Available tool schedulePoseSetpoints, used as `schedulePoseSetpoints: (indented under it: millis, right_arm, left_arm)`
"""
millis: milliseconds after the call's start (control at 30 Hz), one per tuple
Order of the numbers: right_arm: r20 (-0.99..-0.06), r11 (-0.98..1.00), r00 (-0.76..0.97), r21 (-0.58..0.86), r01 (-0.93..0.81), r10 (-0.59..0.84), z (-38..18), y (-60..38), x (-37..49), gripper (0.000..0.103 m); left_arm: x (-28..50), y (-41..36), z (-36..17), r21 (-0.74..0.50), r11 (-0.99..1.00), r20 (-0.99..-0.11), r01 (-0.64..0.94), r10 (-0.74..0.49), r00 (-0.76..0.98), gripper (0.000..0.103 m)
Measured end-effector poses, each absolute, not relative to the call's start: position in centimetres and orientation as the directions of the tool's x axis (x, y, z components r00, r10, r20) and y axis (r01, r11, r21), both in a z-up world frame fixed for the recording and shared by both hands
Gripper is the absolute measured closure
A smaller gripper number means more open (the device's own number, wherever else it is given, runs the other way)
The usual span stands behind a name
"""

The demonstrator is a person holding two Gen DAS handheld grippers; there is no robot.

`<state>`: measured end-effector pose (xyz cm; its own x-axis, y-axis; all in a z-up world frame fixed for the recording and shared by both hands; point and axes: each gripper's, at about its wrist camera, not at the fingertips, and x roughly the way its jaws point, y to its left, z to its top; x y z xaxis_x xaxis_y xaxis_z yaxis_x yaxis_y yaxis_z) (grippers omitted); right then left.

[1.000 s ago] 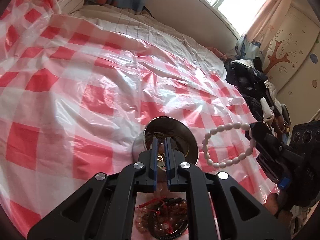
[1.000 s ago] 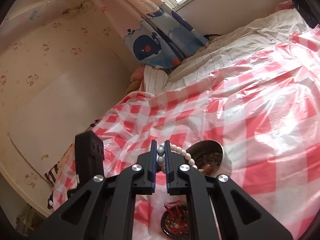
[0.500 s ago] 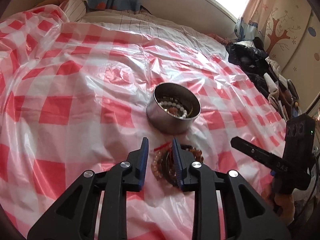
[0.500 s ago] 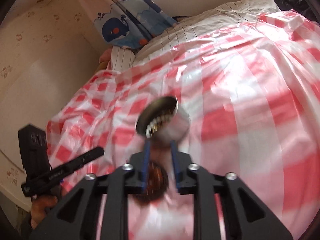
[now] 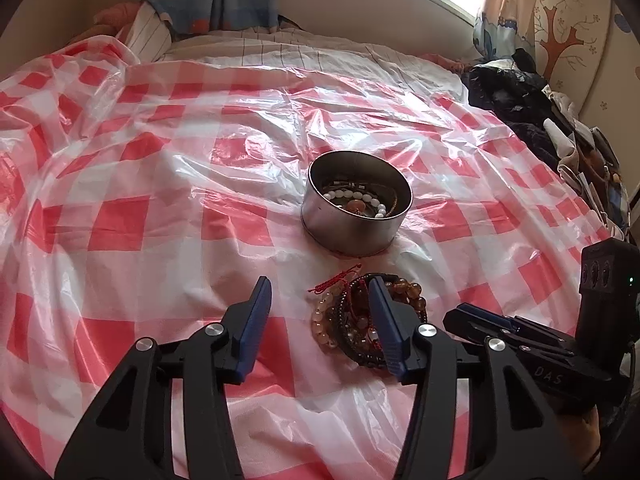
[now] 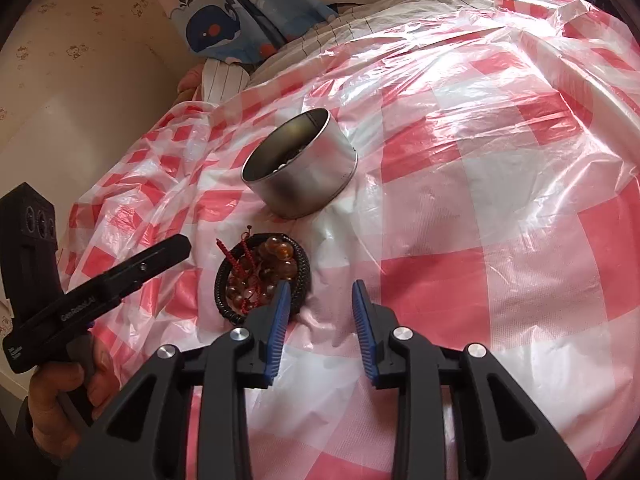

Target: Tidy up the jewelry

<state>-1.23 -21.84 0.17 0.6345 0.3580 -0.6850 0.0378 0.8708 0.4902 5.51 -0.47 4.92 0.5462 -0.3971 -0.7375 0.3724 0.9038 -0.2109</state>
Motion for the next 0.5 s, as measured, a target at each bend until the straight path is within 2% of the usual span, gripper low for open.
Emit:
schedulePoseSetpoints:
  millis: [233, 500]
  right_arm:
    - [-0.684, 0.873, 0.637, 0.487, 0.035, 0.356, 0.13, -21.57, -0.99, 0.063]
    - [-0.683, 0.872, 0.640, 0.488, 0.040, 0.352, 0.23, -21.75, -1.00, 0.061]
  left_arm:
    - [5.65, -0.53, 4.94, -0.201, 0.910, -0.742, 0.364, -0.384, 0.550, 0.044]
    - [5.75, -0.72, 4.70, -0.194, 0.911, -0.747, 0.365, -0.378, 0.547, 0.040]
